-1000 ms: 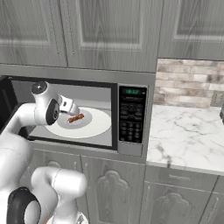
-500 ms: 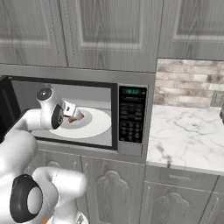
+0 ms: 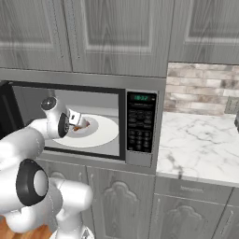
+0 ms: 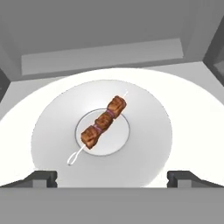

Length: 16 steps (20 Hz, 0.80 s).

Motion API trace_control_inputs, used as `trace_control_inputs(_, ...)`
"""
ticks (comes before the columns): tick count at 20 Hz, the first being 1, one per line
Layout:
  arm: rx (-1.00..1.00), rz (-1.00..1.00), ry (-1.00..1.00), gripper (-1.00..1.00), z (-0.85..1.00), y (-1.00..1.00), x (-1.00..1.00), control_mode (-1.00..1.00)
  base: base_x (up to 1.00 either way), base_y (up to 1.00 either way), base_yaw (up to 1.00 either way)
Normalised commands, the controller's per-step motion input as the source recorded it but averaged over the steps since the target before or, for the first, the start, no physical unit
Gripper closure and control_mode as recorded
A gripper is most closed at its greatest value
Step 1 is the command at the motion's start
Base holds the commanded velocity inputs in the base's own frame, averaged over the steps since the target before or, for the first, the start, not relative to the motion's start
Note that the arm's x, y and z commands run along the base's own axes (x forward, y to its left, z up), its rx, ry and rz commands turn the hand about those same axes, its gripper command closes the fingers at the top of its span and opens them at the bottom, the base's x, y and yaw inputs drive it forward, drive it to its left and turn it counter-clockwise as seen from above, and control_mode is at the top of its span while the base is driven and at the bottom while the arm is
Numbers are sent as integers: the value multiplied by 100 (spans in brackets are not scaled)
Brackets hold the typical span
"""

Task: Pick the kebab skewer from the microwave and place it on plate located on the counter.

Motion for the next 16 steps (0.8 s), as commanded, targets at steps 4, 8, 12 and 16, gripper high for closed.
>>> trace_control_inputs(4, 0, -1, 0, -100, -29, 2, 29, -100, 0, 0, 0)
trace_control_inputs(8, 0, 0, 0, -100, -28, 1, 31, -100, 0, 0, 0)
trace_control_inputs(12, 0, 0, 0, -100, -19, 3, 36, -100, 0, 0, 0)
trace_control_inputs(16, 0, 0, 0, -100, -14, 5, 33, -100, 0, 0, 0)
